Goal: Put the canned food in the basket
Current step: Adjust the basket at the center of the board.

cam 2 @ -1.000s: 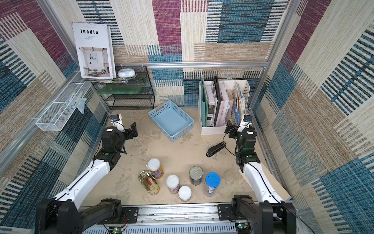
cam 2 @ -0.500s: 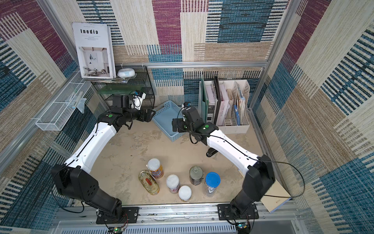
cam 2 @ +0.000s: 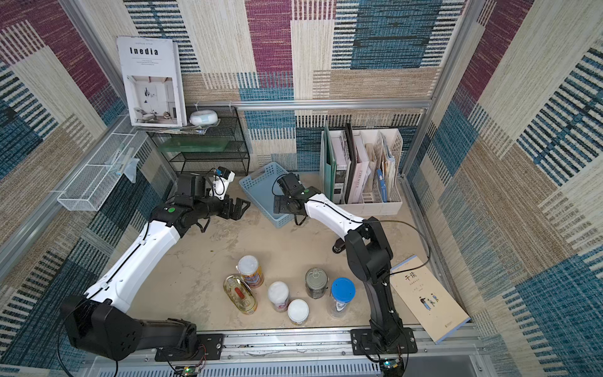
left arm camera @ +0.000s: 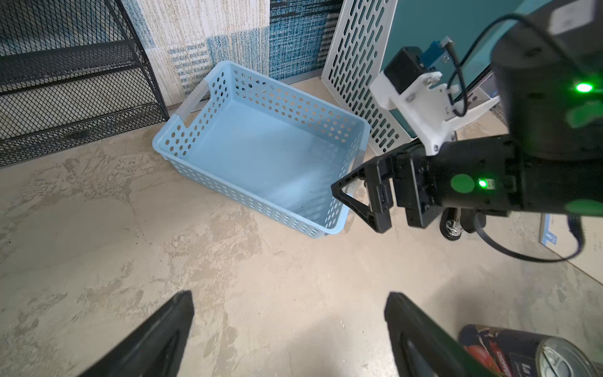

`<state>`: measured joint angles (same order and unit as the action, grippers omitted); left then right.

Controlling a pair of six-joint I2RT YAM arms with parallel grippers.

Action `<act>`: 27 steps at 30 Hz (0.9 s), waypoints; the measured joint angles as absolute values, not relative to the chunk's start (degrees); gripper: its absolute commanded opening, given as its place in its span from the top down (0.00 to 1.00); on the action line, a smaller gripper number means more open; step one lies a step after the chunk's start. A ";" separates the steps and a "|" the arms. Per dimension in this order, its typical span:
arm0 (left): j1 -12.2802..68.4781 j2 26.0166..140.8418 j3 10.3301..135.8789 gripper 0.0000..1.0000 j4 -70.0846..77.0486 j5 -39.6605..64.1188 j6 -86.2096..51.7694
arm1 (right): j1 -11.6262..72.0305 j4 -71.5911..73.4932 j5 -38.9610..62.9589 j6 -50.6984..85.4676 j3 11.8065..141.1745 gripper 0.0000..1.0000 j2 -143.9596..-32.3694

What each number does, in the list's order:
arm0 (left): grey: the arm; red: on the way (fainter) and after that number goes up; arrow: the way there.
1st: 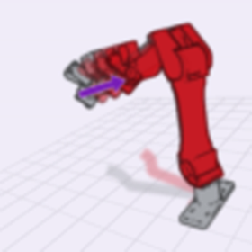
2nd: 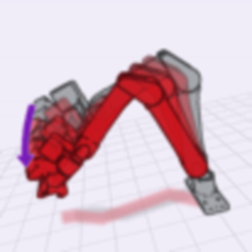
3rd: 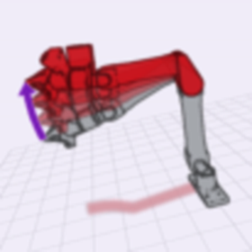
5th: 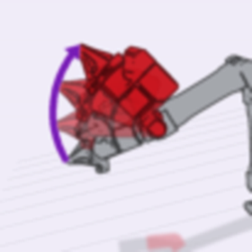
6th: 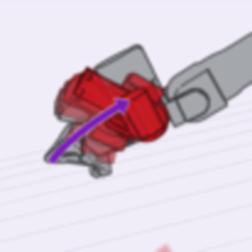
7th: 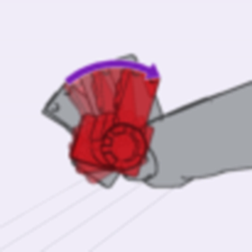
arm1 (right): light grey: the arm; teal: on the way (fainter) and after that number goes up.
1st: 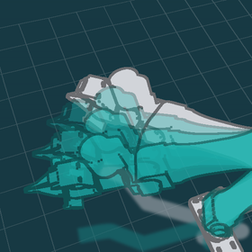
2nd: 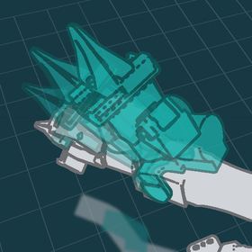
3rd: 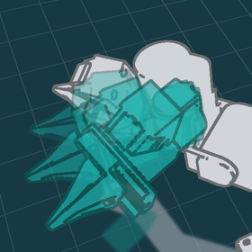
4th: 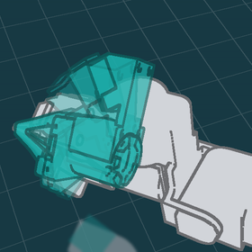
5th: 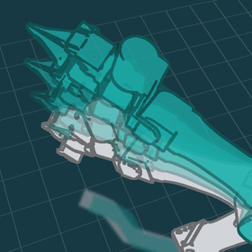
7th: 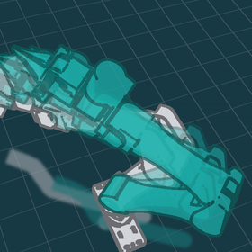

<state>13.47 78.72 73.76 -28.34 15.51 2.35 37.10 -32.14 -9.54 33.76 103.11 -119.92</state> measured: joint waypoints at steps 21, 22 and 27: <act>17.96 101.69 88.36 0.15 -35.31 7.90 -2.85 | 31.90 -39.42 -6.85 19.64 122.43 0.06 -131.83; 17.87 103.24 89.41 0.15 -35.90 7.03 -3.33 | 32.05 -38.94 -6.17 19.35 121.05 0.06 -131.07; 17.80 109.10 91.57 0.12 -39.05 5.56 -6.39 | 32.18 -36.80 -3.88 18.33 114.80 0.06 -127.15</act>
<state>17.80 109.10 91.57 -39.05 5.56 -6.39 32.18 -36.80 -3.88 18.33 114.80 -127.15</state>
